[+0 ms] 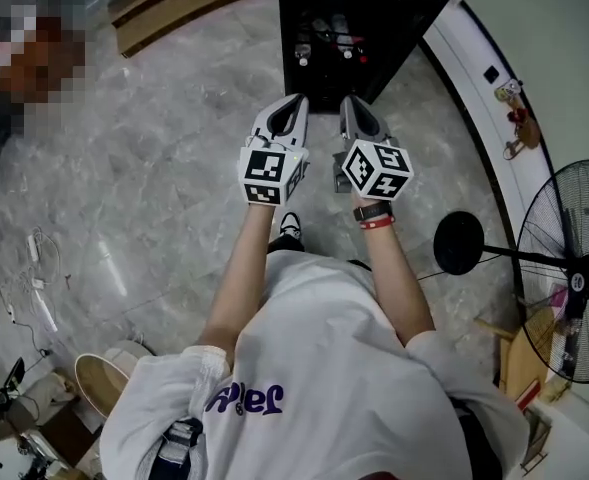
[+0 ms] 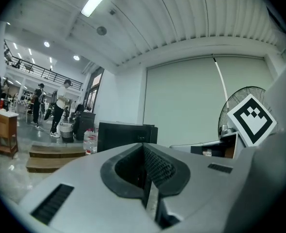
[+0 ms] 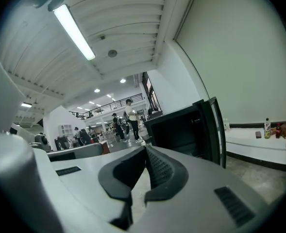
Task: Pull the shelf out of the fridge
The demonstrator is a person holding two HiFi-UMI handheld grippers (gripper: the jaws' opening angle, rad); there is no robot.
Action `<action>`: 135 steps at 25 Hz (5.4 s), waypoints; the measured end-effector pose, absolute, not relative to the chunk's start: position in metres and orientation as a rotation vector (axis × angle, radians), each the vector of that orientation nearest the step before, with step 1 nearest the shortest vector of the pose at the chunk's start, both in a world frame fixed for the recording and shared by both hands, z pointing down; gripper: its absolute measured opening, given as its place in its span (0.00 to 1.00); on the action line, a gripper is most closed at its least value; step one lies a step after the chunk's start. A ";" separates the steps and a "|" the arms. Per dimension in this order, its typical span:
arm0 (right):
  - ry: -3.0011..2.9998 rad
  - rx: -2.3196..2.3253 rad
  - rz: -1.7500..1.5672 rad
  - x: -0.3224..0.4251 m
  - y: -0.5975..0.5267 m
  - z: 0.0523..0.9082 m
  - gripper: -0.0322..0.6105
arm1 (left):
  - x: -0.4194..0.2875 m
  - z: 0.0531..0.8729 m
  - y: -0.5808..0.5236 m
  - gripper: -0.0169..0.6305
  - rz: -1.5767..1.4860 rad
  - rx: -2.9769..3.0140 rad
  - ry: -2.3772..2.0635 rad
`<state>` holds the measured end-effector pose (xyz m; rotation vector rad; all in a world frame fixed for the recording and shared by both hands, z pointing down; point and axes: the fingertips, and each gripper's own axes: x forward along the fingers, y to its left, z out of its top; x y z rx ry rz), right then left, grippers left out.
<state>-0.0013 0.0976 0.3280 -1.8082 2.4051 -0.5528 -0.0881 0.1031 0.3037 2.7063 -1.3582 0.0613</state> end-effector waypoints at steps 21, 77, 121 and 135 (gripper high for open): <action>2.211 -1.847 -0.859 0.047 -0.123 0.452 0.07 | -0.068 0.391 -0.071 0.05 0.118 2.730 -1.237; 1.287 -0.907 -1.403 0.104 -0.445 0.710 0.54 | 0.004 0.534 -0.258 0.05 0.121 2.567 -1.335; 1.281 -1.164 -1.414 0.091 -0.405 0.713 0.09 | -0.027 0.528 -0.228 0.05 0.101 2.497 -1.352; 1.259 -1.177 -1.418 0.087 -0.369 0.711 0.09 | -0.033 0.519 -0.210 0.05 0.081 2.486 -1.326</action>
